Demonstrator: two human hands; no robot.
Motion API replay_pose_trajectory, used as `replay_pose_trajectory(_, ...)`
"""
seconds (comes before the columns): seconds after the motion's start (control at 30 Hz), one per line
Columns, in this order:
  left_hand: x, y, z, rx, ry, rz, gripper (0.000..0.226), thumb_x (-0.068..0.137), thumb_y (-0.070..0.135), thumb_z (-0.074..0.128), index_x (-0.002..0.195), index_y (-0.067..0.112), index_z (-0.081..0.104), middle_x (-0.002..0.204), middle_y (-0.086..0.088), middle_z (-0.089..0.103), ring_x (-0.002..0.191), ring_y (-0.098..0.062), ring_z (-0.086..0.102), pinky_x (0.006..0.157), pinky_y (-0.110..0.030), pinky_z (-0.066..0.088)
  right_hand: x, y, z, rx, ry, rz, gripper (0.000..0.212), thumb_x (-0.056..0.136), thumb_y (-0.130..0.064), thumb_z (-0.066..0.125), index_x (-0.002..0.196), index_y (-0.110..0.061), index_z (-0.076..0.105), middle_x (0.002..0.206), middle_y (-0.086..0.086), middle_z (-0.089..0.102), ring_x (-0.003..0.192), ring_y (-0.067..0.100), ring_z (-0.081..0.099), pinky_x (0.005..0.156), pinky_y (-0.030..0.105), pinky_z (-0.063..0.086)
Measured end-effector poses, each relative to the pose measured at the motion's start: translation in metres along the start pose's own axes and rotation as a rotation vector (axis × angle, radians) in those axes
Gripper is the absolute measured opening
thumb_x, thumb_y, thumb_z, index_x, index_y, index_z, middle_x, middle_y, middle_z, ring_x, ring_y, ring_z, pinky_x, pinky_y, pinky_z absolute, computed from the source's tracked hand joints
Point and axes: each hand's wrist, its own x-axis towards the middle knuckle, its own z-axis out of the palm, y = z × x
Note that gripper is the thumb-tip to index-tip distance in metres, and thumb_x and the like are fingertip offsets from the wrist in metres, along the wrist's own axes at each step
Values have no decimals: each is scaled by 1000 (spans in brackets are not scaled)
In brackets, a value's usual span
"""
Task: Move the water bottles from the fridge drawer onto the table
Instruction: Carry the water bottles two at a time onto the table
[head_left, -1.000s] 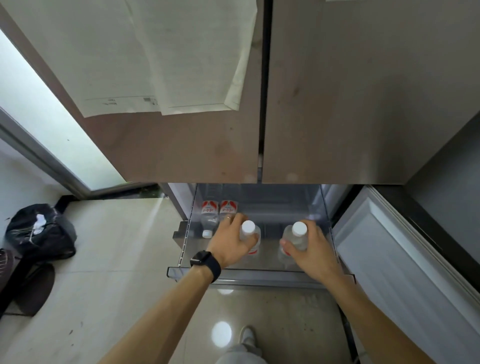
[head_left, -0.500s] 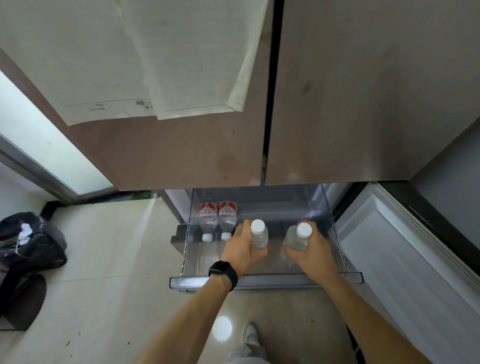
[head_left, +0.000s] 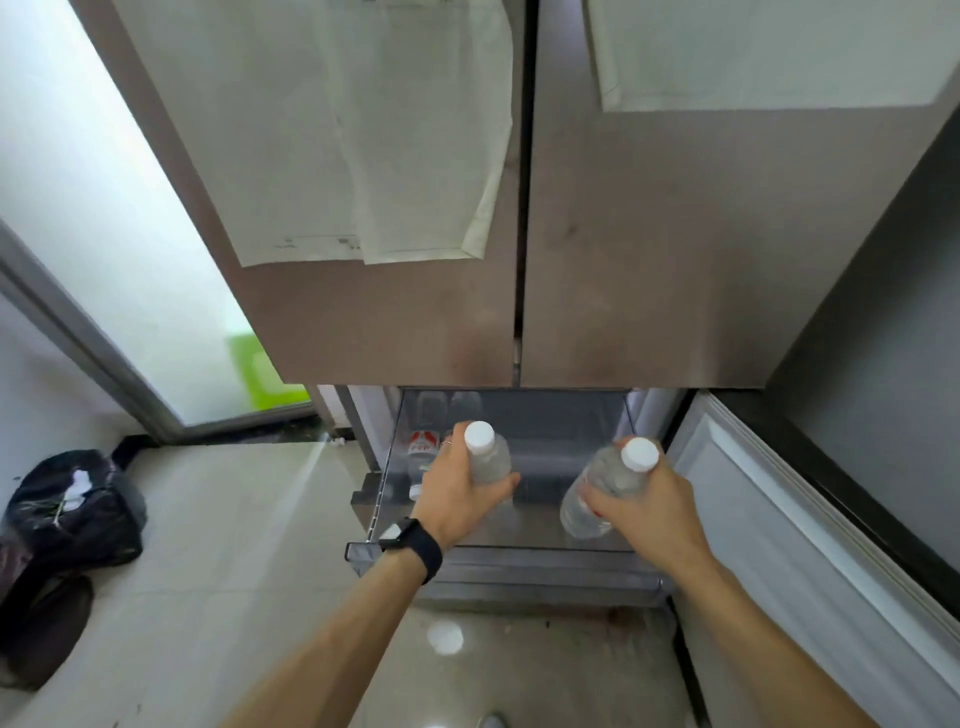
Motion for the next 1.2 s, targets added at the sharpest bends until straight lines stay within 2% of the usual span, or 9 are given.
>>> replay_pose_trajectory(0.17,-57,24,-34,34,161,18,63,74,52,82,122,34,46,116,10,59,104,-11,59,89,-29,53,-33,-42,-23,19,-62,-178,61,68,-45,87,118,-38,53,107,-12,65,95,9,63,76,27,51)
replay_pose_trajectory(0.27,-95,35,-55,64,227,-6,59,75,51,82,120,32,47,109,15,59,97,-6,59,78,-15,48,-53,-62,-23,35,-107,-259,57,70,-41,87,114,-38,52,102,-17,64,90,-1,60,66,16,44)
replay_pose_trajectory(0.33,-130,44,-74,81,280,-48,56,76,50,81,118,31,48,106,17,59,94,-4,59,72,-11,42,-73,-76,-16,40,-176,-315,57,69,-41,88,113,-38,52,101,-17,64,90,0,61,65,17,45)
replay_pose_trajectory(0.53,-247,39,-133,130,466,-216,58,75,50,82,113,38,40,105,14,59,93,-7,59,71,-16,43,-145,-110,38,25,-443,-441,62,71,-43,87,120,-34,50,106,-10,62,93,11,62,77,28,53)
replay_pose_trajectory(0.6,-290,33,-152,153,542,-273,61,74,53,81,115,38,39,105,14,59,92,-7,58,70,-15,41,-174,-124,60,13,-537,-492,60,70,-47,87,116,-36,51,104,-12,61,93,9,61,77,30,53)
replay_pose_trajectory(0.7,-361,19,-179,182,657,-359,64,72,61,77,117,41,37,105,16,57,92,-10,59,73,-25,47,-222,-147,94,-2,-666,-568,54,65,-56,83,105,-43,50,96,-19,61,90,6,61,75,32,54)
replay_pose_trajectory(0.83,-466,9,-212,223,813,-475,66,74,59,79,120,43,35,109,18,56,97,-10,58,77,-26,49,-304,-182,135,-7,-801,-689,52,65,-51,84,103,-39,50,92,-18,62,86,4,59,69,29,51)
replay_pose_trajectory(1.0,-615,1,-248,265,971,-616,65,71,61,78,117,43,35,108,15,57,97,-13,59,83,-41,56,-434,-219,178,-8,-975,-812,50,67,-44,84,103,-35,51,91,-13,63,83,5,60,64,25,48)
replay_pose_trajectory(1.2,-805,-3,-280,303,1092,-765,66,72,61,77,118,46,32,110,16,55,97,-11,57,80,-38,56,-612,-244,223,-2,-1153,-943,53,69,-43,86,107,-32,51,94,-18,60,86,1,59,68,20,46)
